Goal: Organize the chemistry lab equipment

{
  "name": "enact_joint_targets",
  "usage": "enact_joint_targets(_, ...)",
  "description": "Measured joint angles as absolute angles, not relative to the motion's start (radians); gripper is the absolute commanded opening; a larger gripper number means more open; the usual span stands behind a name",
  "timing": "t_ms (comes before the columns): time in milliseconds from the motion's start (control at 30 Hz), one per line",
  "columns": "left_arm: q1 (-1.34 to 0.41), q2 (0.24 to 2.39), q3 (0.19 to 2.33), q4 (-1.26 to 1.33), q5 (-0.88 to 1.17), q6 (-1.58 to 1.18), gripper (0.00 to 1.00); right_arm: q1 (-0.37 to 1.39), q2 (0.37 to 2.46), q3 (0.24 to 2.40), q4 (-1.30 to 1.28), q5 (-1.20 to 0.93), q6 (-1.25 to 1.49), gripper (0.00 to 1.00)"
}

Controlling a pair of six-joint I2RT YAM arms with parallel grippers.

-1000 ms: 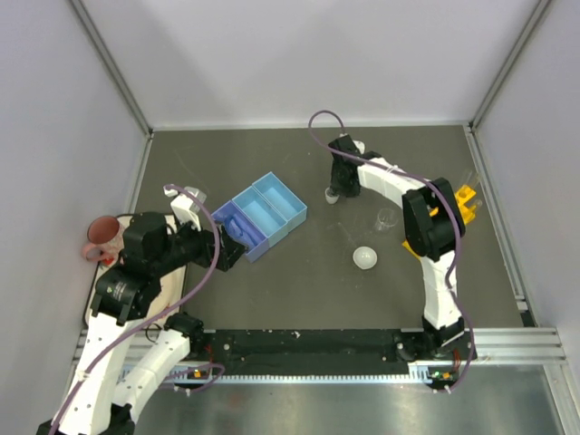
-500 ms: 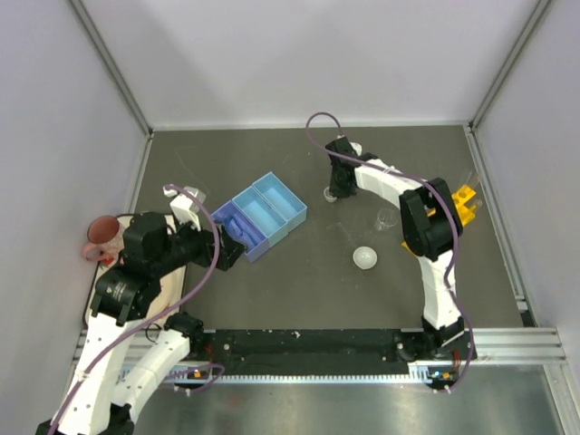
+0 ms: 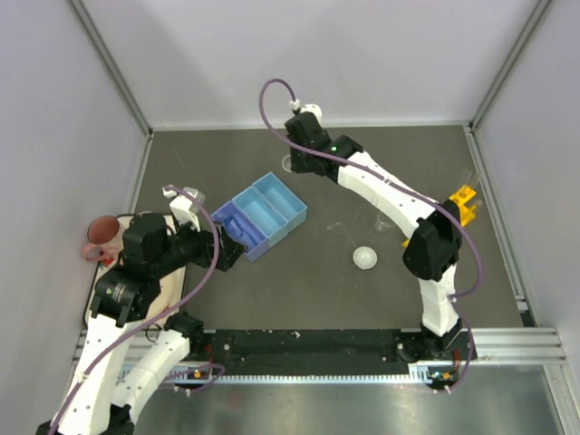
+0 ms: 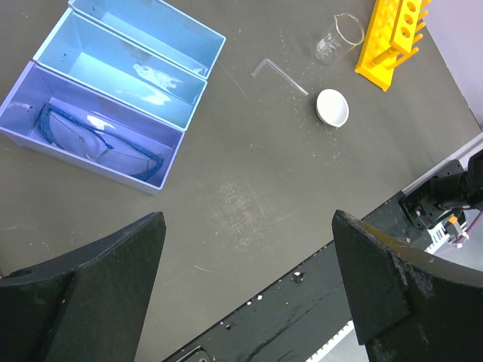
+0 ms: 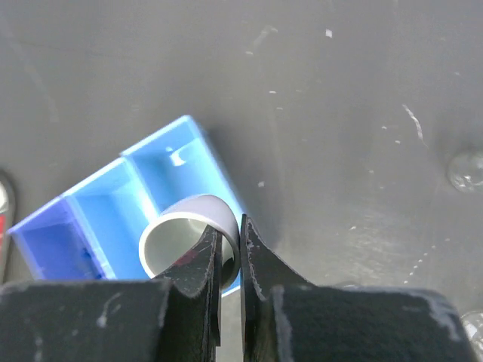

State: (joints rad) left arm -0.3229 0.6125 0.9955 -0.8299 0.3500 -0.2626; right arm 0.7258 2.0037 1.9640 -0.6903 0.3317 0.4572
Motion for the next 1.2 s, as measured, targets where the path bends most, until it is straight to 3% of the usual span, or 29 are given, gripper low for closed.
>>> enact_joint_targets(433,-0.324,0.606,0.995,-0.831,0.351,-0.263,0.97,0.898,2.173,2.277,-0.738,0.235,0.483,0.0)
enact_joint_targets(667,-0.326,0.589,0.995,-0.831,0.351,-0.263,0.96,0.929,2.299,2.284,-0.753,0.189,0.517,0.0)
enact_joint_targets(1200,-0.33,0.551,0.995,-0.84,0.351,-0.263,0.96,0.932,2.368,2.284,-0.728,0.175,0.562,0.0)
